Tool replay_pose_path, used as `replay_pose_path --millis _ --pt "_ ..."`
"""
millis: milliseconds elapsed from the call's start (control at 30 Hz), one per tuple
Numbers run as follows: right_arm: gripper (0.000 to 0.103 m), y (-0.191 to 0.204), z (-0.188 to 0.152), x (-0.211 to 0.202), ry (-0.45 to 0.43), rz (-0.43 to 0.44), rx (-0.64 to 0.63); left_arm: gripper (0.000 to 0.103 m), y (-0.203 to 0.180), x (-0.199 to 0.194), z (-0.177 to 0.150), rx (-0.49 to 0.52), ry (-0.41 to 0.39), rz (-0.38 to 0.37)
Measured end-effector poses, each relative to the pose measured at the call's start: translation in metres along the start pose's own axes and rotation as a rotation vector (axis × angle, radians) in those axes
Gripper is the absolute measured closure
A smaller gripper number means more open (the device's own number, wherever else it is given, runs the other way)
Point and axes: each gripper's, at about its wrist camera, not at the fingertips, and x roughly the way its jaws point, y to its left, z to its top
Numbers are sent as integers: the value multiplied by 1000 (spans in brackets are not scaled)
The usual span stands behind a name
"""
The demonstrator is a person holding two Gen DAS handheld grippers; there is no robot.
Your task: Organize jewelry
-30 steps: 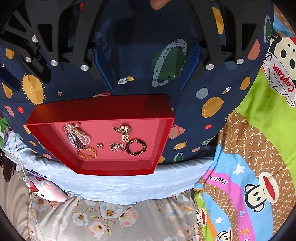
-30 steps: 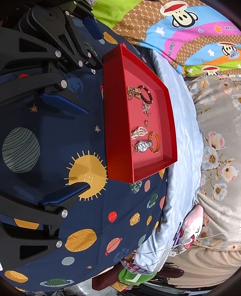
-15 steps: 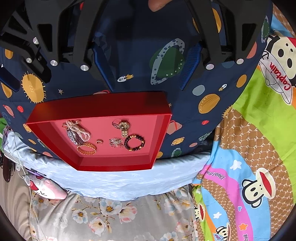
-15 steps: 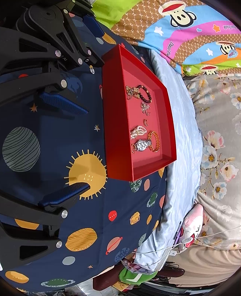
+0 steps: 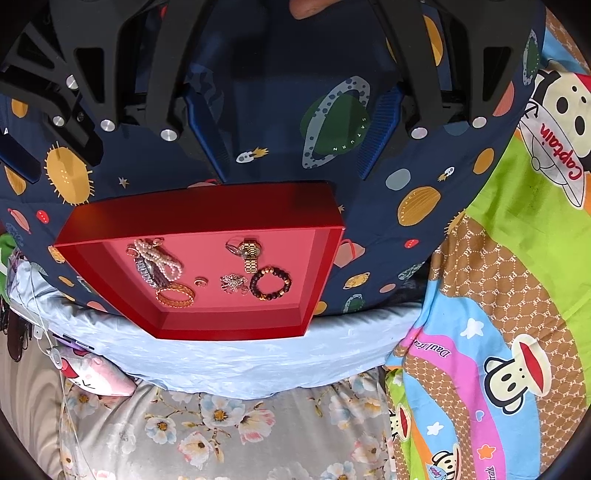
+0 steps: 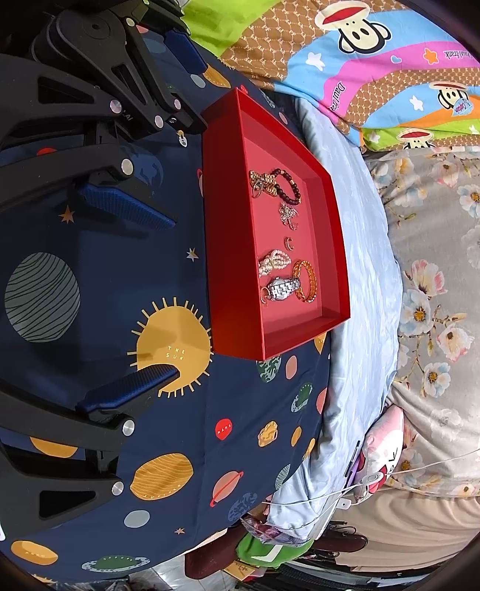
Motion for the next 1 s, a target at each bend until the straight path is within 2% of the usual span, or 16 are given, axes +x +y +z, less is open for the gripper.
replay_pose_path --millis 1000 --pt "29 -1 0 -1 0 -4 3 34 -1 -2 0 4 -8 5"
